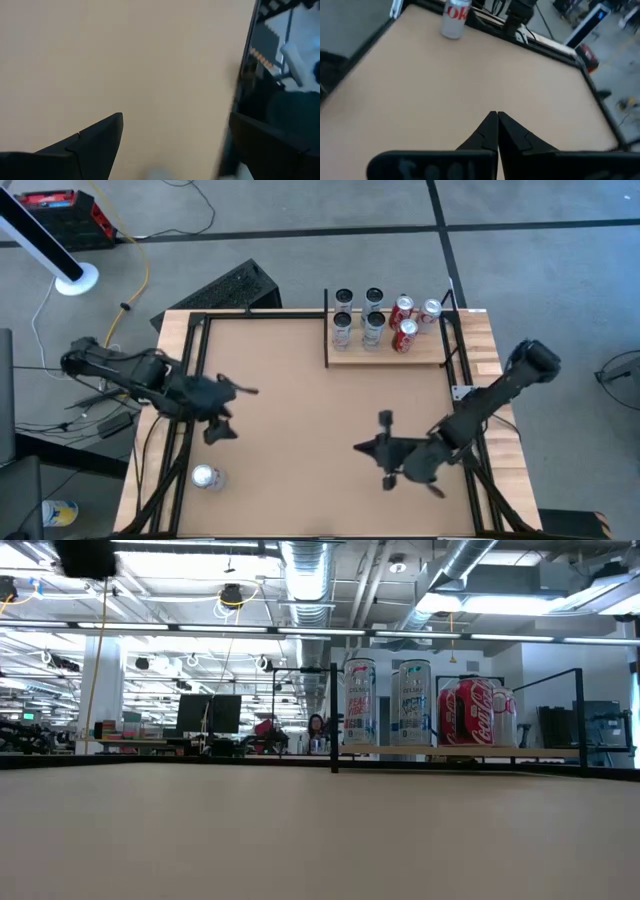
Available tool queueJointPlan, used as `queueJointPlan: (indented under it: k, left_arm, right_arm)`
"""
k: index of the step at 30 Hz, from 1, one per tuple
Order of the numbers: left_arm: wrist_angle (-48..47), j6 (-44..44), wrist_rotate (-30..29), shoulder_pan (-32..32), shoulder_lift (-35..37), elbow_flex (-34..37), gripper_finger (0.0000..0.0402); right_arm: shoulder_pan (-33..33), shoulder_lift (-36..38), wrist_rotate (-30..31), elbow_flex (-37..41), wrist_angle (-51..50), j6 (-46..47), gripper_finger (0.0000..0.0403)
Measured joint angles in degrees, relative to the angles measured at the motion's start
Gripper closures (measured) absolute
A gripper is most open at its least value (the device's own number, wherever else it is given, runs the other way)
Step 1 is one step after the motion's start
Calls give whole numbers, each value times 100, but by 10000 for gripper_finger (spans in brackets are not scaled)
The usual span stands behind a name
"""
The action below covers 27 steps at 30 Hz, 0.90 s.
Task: Place canned beverage on shelf
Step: Put the silver soda can on the shelf align with the other silver soda can
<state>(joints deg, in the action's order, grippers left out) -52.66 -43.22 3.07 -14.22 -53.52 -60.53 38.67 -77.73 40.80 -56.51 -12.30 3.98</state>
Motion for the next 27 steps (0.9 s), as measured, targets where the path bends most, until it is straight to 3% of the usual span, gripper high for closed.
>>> queueJointPlan:
  k: [4, 9, 14, 17, 27]
  left_arm:
    - [-556, -1571, 145, -736, -12, -34, 51]
    - [-560, -3160, 2, -1526, -254, -12, 51]
    - [-698, -4851, -196, -2032, -692, -12, 51]
    - [-808, -5327, 2, -2255, -1054, -12, 51]
    - [-1041, -5958, 582, -2641, -2051, -12, 51]
  right_arm:
    - [-148, -617, 6, 1, 519, -567, 374]
    - [-494, -1106, -76, 4, 476, -795, 378]
    - [-1103, -1218, -1516, 2, 529, -1199, 379]
    - [-1439, -1244, -2257, 7, 486, -1461, 378]
    - [-2238, -1266, -3527, 4, 822, -2426, 378]
